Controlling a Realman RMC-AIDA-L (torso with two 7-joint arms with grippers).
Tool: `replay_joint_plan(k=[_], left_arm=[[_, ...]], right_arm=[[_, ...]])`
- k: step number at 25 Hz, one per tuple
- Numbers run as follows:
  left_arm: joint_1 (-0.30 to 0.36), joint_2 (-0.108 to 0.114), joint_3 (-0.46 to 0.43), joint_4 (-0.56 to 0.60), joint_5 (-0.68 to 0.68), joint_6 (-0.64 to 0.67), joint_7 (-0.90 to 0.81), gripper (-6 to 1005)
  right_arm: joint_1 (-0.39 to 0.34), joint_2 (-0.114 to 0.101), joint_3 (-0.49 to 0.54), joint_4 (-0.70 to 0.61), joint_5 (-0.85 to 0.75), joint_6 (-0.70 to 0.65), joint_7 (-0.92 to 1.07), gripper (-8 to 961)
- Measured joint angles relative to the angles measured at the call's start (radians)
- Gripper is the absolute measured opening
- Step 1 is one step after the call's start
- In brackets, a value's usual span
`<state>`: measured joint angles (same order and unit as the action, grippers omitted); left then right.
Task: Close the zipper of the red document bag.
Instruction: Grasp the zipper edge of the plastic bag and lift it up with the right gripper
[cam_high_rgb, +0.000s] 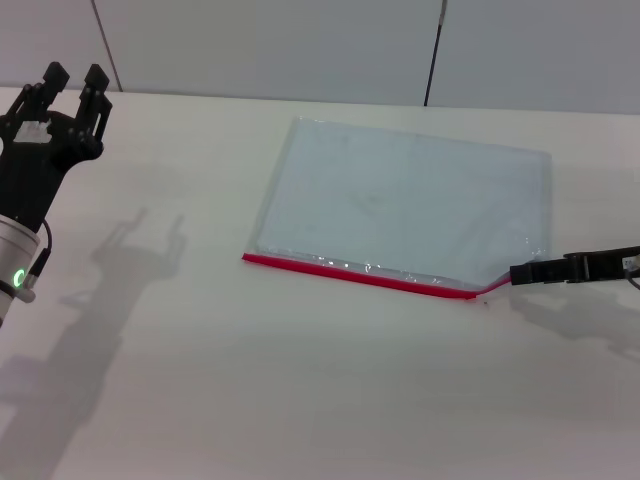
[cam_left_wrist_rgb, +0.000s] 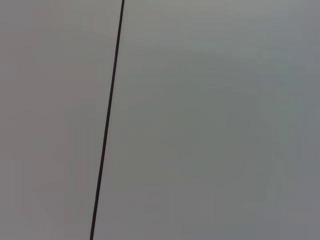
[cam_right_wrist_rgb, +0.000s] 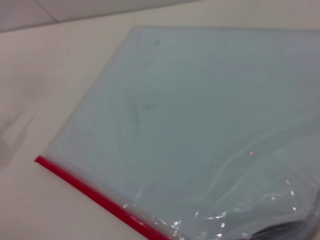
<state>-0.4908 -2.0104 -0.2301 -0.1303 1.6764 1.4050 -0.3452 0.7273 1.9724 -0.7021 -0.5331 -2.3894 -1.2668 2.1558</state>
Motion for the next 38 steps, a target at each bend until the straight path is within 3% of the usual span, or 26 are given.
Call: replay_joint_plan(k=[5, 16, 27, 38], left_arm=[[0.000, 0.000, 0.000, 0.000, 0.000, 0.000, 0.000, 477], [-0.003, -0.001, 0.000, 0.000, -0.003, -0.021, 0.000, 477], [-0.005, -0.001, 0.000, 0.000, -0.003, -0.026, 0.000, 477], [-0.007, -0.002, 0.000, 0.000, -0.006, -0.029, 0.000, 477]], right_arm=[[0.002, 0.003, 0.000, 0.011, -0.007, 0.027, 0.008, 672], [0.023, 0.034, 0.014, 0.016, -0.003, 0.096, 0.012, 671], [0.033, 0.040, 0.027, 0.023, -0.001, 0.232, 0.012, 670], [0.075, 0.042, 0.021, 0.098, -0.043, 0.267, 0.012, 669]])
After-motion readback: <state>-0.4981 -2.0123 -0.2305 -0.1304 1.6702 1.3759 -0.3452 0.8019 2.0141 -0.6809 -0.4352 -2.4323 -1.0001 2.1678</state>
